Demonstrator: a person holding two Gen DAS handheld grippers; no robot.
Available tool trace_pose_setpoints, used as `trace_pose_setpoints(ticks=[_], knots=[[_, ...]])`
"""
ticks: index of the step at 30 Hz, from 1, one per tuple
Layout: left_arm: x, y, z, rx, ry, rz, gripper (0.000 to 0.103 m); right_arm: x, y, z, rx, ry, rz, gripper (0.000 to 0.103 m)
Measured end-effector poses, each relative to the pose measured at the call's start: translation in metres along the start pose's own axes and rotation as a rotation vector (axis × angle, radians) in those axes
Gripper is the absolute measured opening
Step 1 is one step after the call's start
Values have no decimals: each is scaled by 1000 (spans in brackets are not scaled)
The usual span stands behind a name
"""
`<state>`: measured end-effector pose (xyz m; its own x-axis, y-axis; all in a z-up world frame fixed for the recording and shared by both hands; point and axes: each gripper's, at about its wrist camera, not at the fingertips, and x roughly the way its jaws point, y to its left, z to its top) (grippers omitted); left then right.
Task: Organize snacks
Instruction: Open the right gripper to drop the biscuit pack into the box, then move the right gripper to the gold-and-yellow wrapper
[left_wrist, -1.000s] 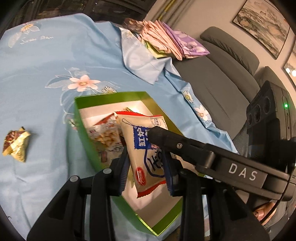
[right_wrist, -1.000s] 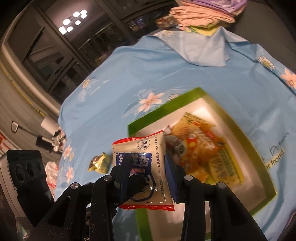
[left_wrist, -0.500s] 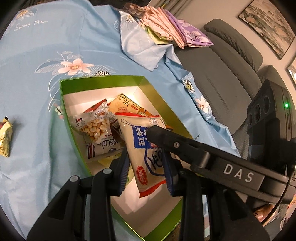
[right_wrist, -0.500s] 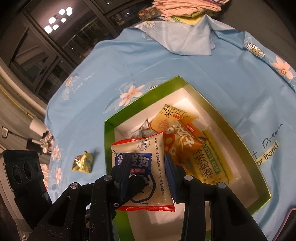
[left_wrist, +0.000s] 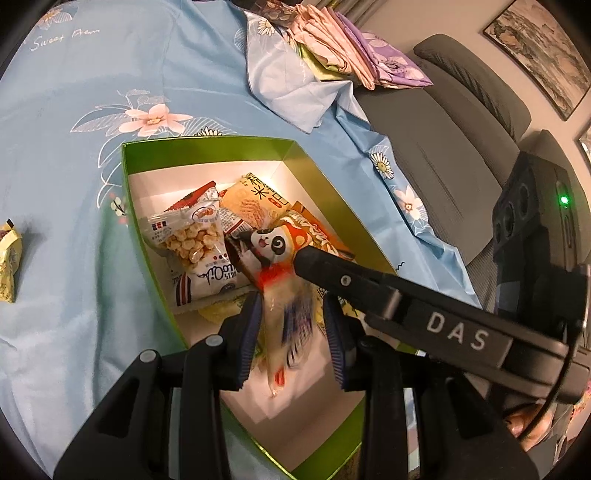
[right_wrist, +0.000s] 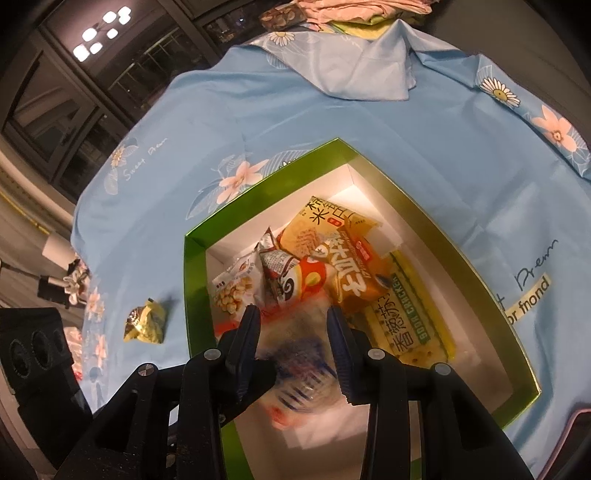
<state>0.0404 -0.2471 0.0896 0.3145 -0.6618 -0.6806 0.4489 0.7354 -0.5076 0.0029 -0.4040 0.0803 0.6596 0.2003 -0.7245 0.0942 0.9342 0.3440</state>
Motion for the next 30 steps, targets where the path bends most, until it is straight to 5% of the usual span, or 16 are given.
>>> trace_pose_setpoints(ticks=[6, 12, 18, 24, 30], knots=[[-27, 8, 2, 1, -55, 11, 39, -4, 4, 0, -4, -23, -5, 39], [-69, 38, 4, -7, -124, 105, 64, -9, 13, 1, -26, -61, -6, 46], [-113, 90, 7, -53, -208, 247, 88, -13, 30, 0, -53, -109, 10, 62], [-122, 150, 8, -194, -247, 291, 88, -6, 61, -1, -79, -124, 99, 74], [-112, 186, 9, -277, -217, 306, 88, 27, 113, 10, -96, -15, 286, 76]])
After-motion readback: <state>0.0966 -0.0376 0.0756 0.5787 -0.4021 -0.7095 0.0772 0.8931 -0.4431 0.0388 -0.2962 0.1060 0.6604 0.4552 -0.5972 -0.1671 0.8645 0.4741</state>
